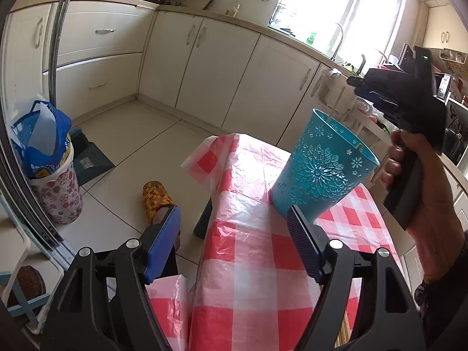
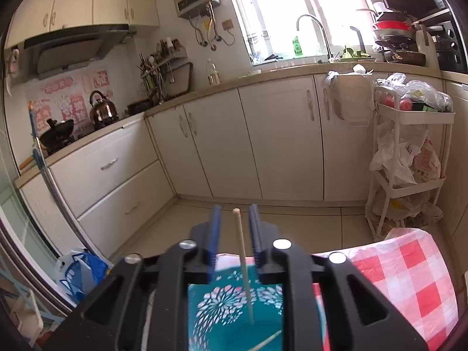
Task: Organize utensils
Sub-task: 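Open the right gripper to drop the chopstick into the bin, then move the left tool down to a chopstick beside the bundle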
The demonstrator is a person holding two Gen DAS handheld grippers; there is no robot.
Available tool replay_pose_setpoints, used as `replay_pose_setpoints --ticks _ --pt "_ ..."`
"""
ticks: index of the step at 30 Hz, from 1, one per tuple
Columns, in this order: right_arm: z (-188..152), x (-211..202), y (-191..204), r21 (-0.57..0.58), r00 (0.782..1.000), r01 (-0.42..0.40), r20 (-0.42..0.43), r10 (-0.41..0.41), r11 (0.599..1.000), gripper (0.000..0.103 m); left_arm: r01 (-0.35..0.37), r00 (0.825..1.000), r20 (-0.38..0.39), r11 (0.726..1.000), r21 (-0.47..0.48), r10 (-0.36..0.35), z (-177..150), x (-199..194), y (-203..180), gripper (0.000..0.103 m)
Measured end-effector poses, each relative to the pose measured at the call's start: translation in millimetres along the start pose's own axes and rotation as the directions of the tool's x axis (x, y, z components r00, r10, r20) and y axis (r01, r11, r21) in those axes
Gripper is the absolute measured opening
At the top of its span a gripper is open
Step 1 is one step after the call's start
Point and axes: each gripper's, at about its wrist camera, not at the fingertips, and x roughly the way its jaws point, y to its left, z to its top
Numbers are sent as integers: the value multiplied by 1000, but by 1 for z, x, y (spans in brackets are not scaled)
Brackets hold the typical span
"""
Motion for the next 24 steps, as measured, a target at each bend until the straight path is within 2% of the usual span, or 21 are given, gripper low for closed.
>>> replay_pose_setpoints --ticks 2,4,6,10,13,16,18,24 --pt "-3 -23 -5 13 1000 -16 19 16 1000 25 -2 1000 0 1000 12 2 -1 -4 -3 72" --pt "-9 -50 -12 38 999 -22 43 20 999 33 -7 1000 2 1000 28 6 -2 -11 -7 73" --pt "-23 -78 -21 53 999 -18 42 16 998 36 -11 1000 4 999 40 11 -4 -16 -9 75" --pt "-84 -124 -40 58 997 17 -81 -12 998 36 -18 1000 -8 997 73 19 -14 -28 -15 77" --pt "-144 -141 -53 59 975 54 -219 -40 997 33 -24 999 -42 994 108 29 -26 -31 -21 78" --pt "-191 -141 -62 46 937 88 -344 -67 995 27 -27 996 -78 989 145 38 -41 -32 -28 78" --pt "-208 -134 -64 44 915 91 -397 -67 995 20 -29 994 -99 985 168 46 -49 -34 -34 78" --pt "-222 -110 -57 -28 882 96 -461 -98 995 20 -12 991 -126 975 223 42 -67 -44 -49 78"
